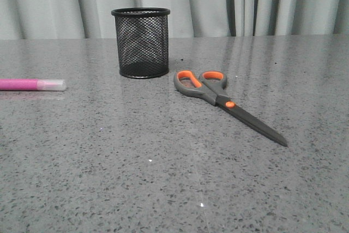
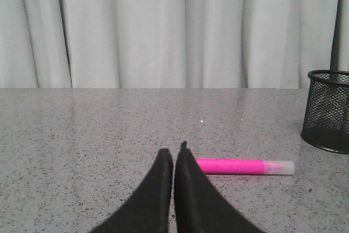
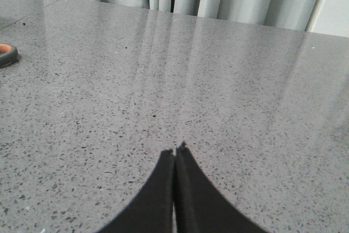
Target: Put pen and scissors into bin
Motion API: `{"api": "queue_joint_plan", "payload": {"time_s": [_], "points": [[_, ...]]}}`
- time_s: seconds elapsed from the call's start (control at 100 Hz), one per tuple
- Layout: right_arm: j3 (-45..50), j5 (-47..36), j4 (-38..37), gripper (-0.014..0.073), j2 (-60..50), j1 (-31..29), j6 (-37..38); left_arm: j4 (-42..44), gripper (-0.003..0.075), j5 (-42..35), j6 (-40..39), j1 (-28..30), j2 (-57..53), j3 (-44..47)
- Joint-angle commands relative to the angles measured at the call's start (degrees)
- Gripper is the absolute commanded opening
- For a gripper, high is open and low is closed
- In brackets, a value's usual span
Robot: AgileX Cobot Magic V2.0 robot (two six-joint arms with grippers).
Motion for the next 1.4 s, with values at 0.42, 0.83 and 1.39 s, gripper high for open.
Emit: {"api": "queue_joint_plan", "payload": {"time_s": [0.42, 0.83, 1.39], "points": [[0.8, -4.3, -0.7, -0.0069, -1.1, -0.3, -0.1, -0.4, -0.0019, -4.4, -0.4, -0.4, -1.8, 2.6], [0.8, -5.5, -0.7, -0.0069, -1.1, -0.3, -0.1, -0.4, -0.0019, -4.4, -0.4, -0.4, -1.8, 2.6], [0.8, -12.7, 7.7, -0.0069, -1.1, -0.3, -0.1, -8.3, -0.0019, -4.4, -0.4, -0.4, -1.8, 2.6]]}}
